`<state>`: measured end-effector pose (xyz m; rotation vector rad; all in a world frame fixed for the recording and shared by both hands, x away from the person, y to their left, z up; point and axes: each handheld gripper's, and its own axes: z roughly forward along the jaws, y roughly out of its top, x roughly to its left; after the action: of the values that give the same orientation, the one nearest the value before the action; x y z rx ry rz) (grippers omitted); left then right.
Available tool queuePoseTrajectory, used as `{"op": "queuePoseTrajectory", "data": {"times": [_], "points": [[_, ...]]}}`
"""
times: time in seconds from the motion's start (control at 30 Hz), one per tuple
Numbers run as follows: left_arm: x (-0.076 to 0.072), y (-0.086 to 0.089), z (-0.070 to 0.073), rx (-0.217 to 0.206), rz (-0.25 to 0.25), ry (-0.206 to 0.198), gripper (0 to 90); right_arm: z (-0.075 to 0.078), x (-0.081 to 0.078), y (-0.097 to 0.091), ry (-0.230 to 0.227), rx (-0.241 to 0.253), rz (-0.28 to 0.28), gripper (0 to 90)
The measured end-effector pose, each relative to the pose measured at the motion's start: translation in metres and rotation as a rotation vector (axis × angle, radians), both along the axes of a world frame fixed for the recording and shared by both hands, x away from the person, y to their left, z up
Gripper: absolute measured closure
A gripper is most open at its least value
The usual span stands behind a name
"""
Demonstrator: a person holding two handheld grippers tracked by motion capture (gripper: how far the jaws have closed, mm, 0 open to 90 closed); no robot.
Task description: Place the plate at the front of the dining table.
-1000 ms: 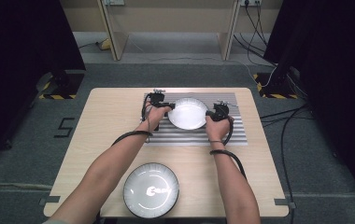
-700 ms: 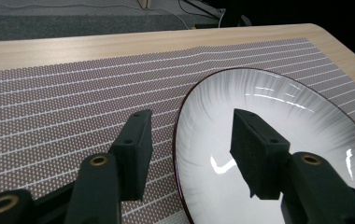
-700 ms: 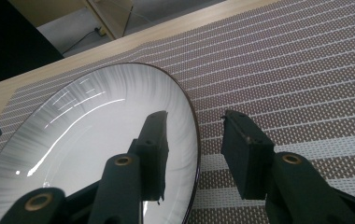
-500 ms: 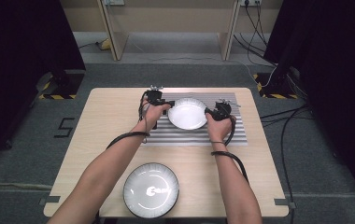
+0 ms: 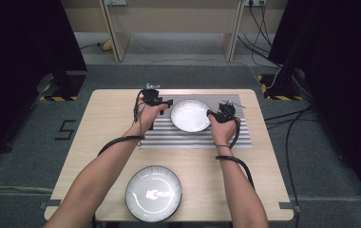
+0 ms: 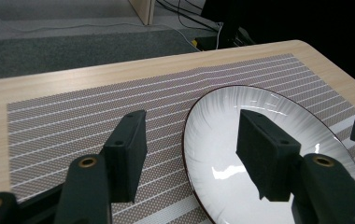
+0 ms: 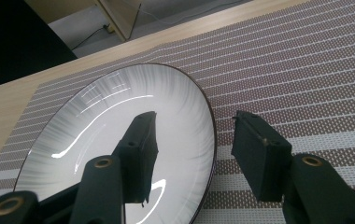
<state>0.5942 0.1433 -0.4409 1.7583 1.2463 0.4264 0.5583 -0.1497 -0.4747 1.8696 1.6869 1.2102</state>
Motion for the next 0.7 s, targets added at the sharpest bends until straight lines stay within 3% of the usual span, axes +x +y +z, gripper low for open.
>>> {"op": "queuePoseTrajectory", "data": {"times": [0.23, 0.33, 0.43, 0.7], "points": [[-0.018, 0.016, 0.010, 0.018, -0.036, -0.024, 39.8, 0.012, -0.011, -0.003, -0.015, -0.005, 0.019, 47.6], [-0.028, 0.023, 0.014, 0.068, -0.063, -0.040, 38.3, 0.016, -0.018, -0.005, -0.019, -0.009, 0.033, 46.9], [-0.037, 0.031, 0.017, 0.032, -0.069, -0.048, 37.8, 0.017, -0.024, -0.007, -0.018, -0.007, 0.040, 46.4], [-0.057, 0.048, 0.024, 0.042, -0.090, -0.068, 36.6, 0.018, -0.039, -0.015, -0.015, -0.007, 0.059, 46.3]]}}
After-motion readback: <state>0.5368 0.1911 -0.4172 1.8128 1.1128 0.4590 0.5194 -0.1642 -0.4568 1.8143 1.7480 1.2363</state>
